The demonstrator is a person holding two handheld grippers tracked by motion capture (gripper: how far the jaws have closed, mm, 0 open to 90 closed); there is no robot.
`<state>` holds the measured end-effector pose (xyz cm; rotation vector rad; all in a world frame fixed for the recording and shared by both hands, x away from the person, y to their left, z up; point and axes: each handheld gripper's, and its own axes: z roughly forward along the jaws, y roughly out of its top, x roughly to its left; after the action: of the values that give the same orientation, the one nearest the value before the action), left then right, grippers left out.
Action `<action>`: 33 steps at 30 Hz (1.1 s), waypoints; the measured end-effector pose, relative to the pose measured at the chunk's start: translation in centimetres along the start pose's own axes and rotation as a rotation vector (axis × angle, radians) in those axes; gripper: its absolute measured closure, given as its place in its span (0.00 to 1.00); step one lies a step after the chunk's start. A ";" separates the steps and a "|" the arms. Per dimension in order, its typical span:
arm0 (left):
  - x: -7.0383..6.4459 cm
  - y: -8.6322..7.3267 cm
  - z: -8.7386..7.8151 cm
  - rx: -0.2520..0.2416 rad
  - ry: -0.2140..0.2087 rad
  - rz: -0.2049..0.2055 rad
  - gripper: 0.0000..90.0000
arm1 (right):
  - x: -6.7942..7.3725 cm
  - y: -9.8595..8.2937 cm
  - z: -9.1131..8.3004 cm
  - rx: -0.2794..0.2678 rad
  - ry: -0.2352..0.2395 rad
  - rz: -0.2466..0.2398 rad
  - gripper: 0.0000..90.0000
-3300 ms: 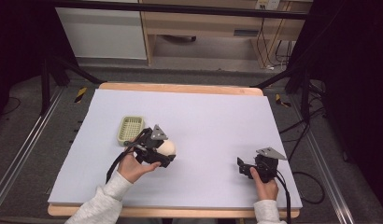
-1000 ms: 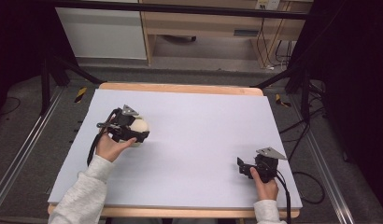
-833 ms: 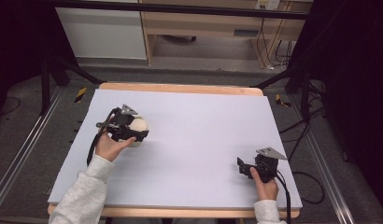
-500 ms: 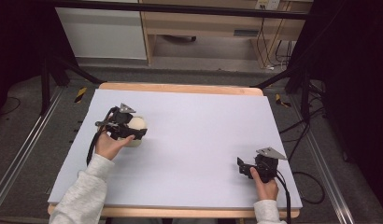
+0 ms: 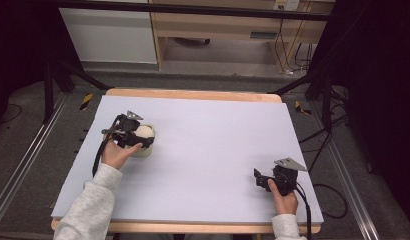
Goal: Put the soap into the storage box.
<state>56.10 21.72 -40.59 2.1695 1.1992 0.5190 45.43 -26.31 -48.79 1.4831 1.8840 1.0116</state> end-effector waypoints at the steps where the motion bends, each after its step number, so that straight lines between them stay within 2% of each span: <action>1: 0.1 -0.1 0.1 0.000 0.003 0.000 0.25 | 0.0 0.0 0.0 0.000 0.000 0.000 0.05; 17: 1.5 -0.9 1.0 0.013 0.015 -0.030 0.25 | 0.0 0.0 0.0 0.002 0.002 0.003 0.05; 33: 1.8 -1.6 2.2 0.042 0.019 -0.041 0.25 | 0.0 0.0 0.0 0.003 0.003 0.003 0.05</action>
<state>57.39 23.24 -43.19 2.1742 1.2729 0.5026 45.43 -26.31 -48.78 1.4876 1.8864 1.0133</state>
